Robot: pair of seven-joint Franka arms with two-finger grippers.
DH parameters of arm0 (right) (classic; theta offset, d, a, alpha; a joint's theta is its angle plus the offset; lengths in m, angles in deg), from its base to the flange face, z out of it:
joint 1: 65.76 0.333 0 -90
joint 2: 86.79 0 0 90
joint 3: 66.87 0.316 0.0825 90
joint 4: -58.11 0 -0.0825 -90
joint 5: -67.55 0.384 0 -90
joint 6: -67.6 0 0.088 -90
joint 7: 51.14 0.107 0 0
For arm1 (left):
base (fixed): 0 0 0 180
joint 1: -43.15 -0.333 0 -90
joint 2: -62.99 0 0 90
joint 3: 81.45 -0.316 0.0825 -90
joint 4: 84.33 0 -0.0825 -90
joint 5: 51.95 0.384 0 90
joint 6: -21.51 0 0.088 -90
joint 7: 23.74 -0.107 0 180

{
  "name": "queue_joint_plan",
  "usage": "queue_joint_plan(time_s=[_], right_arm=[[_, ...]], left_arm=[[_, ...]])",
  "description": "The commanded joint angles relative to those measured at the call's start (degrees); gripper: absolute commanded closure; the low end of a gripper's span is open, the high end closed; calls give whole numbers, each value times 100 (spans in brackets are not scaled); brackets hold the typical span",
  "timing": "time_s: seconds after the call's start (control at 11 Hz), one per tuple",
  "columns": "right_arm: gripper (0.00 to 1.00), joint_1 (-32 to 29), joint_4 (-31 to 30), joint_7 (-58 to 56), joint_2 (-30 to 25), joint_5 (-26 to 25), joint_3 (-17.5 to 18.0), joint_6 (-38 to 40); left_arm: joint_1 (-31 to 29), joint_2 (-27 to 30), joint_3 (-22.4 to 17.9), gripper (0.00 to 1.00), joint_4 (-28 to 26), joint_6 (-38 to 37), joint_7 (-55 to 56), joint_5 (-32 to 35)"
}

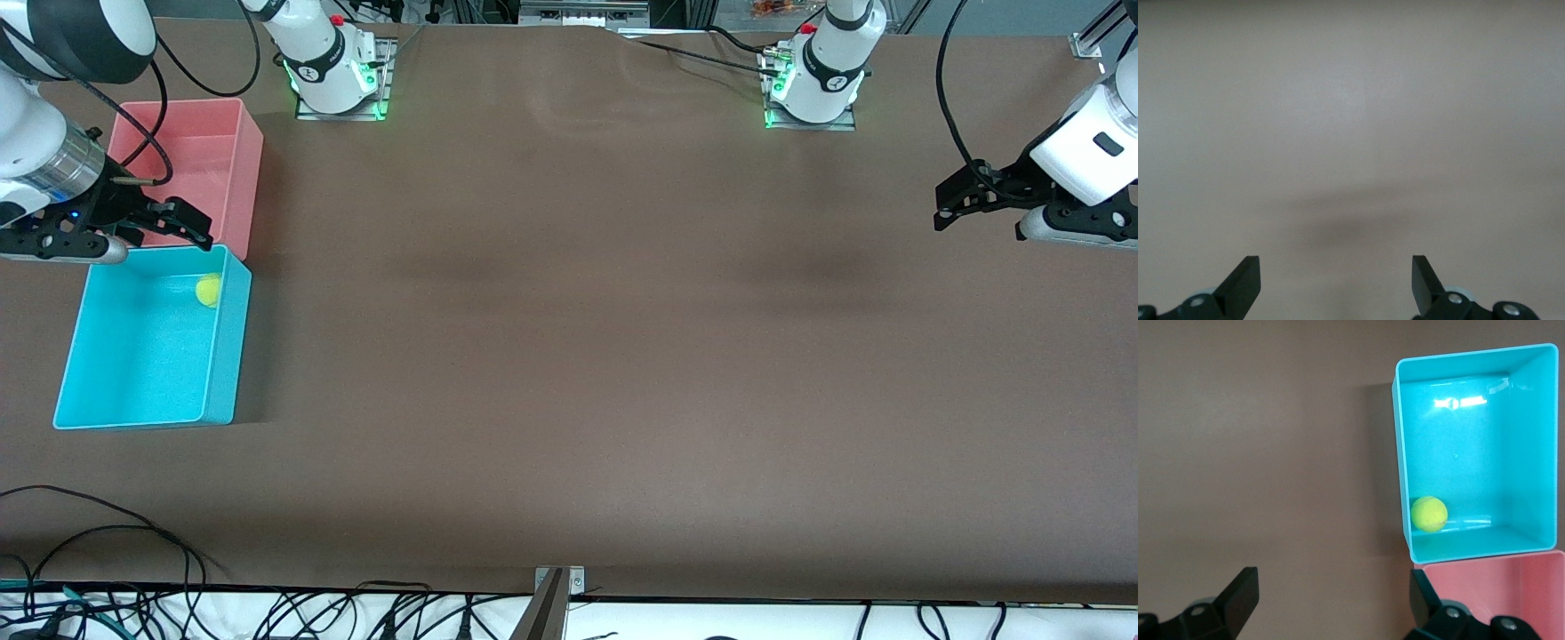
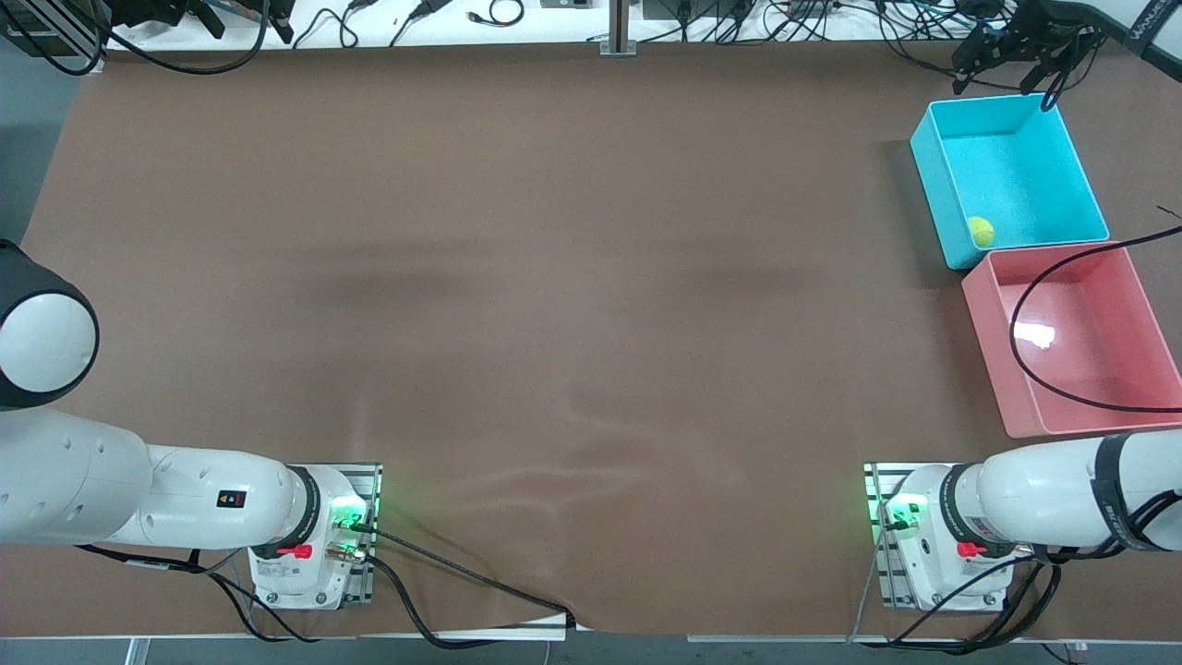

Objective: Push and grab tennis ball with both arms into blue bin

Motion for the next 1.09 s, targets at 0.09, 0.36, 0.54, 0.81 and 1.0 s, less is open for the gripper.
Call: queue_joint_plan(time_s=[0.09, 0.36, 0.54, 0.81, 1.0], right_arm=[[0, -5, 1158, 58, 177, -44, -50, 1239], [0, -14, 1291, 67, 168, 79, -94, 1302], [0, -23, 1335, 67, 186, 201, -121, 1302], [0, -32, 1344, 49, 212, 202, -138, 1469], [0, -32, 1379, 23, 212, 211, -129, 1478]], left_arm=[[-16, -53, 47, 0, 147, -108, -89, 12], [-25, -53, 30, 0, 156, -99, -106, 4], [-25, -53, 30, 0, 165, -81, -106, -5], [-33, -53, 21, 0, 156, -81, -115, 4], [-34, -53, 12, 0, 156, -81, -115, 4]])
